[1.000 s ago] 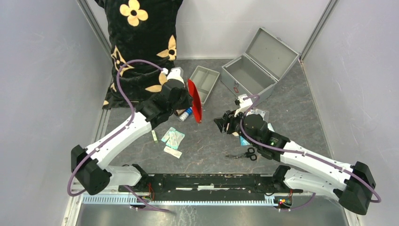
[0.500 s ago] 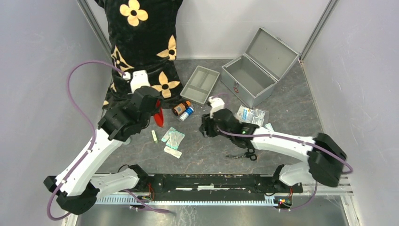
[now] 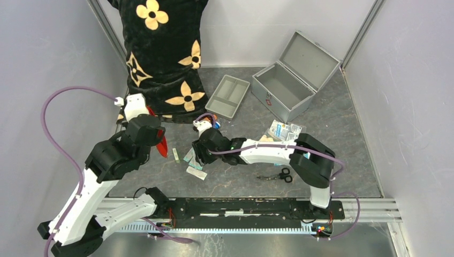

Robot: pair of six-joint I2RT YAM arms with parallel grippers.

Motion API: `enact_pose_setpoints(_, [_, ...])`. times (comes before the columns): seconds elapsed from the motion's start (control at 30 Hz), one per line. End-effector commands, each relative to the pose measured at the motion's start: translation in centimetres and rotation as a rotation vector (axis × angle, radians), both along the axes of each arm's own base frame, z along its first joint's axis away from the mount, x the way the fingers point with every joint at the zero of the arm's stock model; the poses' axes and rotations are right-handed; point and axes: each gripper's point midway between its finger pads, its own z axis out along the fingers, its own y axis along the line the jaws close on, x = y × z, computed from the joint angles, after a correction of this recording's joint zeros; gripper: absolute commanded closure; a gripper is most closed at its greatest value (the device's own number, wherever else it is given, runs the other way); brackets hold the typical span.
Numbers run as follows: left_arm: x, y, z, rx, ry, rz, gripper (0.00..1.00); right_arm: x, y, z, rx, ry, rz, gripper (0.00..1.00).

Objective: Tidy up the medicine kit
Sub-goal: Adjust the medical item at the center of the board.

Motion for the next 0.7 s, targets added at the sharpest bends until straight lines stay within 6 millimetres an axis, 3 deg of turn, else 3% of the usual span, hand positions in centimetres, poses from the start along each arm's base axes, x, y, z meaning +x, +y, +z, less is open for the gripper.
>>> enact_pose_setpoints(0.0, [-0.5, 0.4, 0.5, -0.015, -0.031, -0.014, 0.98, 1.3, 2.3, 0.7, 0.018, -0.025, -0.005, 0.48])
enact_pose_setpoints(0.17, [-0.7, 0.2, 0.2, -0.034, -0.033, -0.034, 0.98, 1.9, 3.9, -0.8, -0.018, -0.017, 0.016, 0.55])
enact_pose_setpoints(0.37, [-0.8, -0.1, -0.3, -0.041, -0.025, -0.047, 0.98, 1.7, 3.7, -2.8, -0.073, -0.012, 0.027, 0.54])
enact_pose_setpoints(0.67, [-1.0, 0.4, 0.7, -0.056, -0.061, -0.042, 0.98, 0.3, 7.3, -0.7, 0.076, -0.085, 0.192, 0.58])
